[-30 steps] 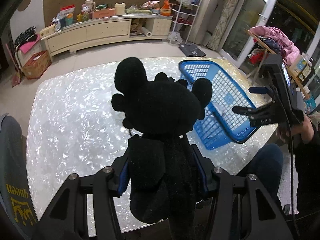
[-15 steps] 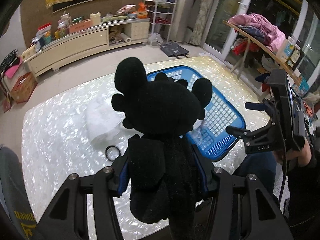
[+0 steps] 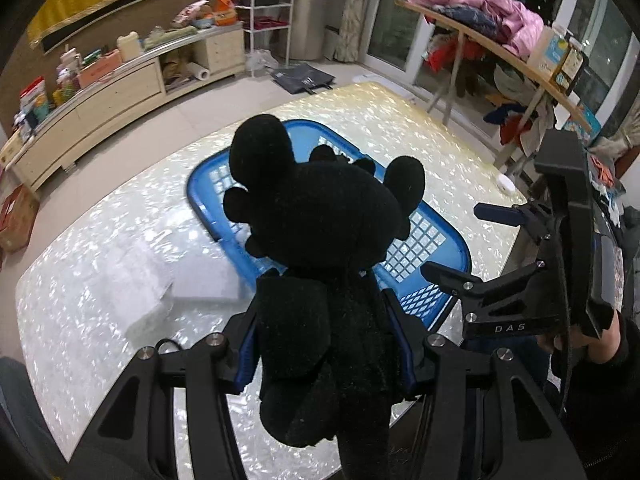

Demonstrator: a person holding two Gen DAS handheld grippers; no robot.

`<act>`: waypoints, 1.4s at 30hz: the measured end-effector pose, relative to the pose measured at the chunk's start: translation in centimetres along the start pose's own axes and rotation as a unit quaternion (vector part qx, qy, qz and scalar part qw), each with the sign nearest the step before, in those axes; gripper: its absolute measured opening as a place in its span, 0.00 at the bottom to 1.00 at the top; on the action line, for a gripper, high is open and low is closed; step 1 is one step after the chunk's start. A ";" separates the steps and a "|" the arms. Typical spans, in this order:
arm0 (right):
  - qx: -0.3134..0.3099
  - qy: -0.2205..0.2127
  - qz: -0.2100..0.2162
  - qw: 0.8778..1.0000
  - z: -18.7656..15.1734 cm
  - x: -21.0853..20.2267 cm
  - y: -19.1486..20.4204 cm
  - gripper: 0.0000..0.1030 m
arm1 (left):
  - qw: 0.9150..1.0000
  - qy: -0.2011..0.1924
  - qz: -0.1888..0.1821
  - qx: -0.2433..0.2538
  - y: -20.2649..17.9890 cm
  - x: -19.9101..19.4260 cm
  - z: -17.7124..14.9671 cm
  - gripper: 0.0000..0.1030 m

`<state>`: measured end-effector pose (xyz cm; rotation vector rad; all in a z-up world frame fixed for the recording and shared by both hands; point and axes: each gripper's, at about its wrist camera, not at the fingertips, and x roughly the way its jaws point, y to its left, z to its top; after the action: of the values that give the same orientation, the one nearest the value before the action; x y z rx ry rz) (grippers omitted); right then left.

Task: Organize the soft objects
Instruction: 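Move the black plush dragon over the blue basket and open the left gripper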

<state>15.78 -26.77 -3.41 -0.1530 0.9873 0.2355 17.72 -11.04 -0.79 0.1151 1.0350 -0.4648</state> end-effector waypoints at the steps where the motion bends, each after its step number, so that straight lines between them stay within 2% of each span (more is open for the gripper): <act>1: 0.007 -0.001 0.001 1.000 0.0 0.2 -0.3 1.00 | 1.000 0.003 0.001 0.004 -0.2 0.6 0.3 0.50; 10: 0.035 -0.005 0.003 0.999 -0.5 1.6 -2.2 1.00 | 0.999 0.029 0.001 0.031 -1.2 4.8 2.1 0.50; 24: 0.057 -0.004 0.011 0.998 -1.2 2.7 -3.2 1.00 | 0.996 0.079 0.005 0.048 -1.7 11.2 3.1 0.50; 36: 0.069 -0.006 0.022 0.997 -1.3 2.8 -3.2 1.00 | 0.993 0.092 0.023 0.072 -2.6 13.7 4.4 0.50; 42: 0.068 -0.005 0.029 0.997 -1.2 3.1 -2.9 1.00 | 0.991 0.104 0.035 0.073 -1.9 15.0 5.1 0.50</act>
<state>17.22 -29.50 -6.62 0.0010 0.9958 0.2215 27.34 -19.03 -10.70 0.3355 1.1960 -0.4714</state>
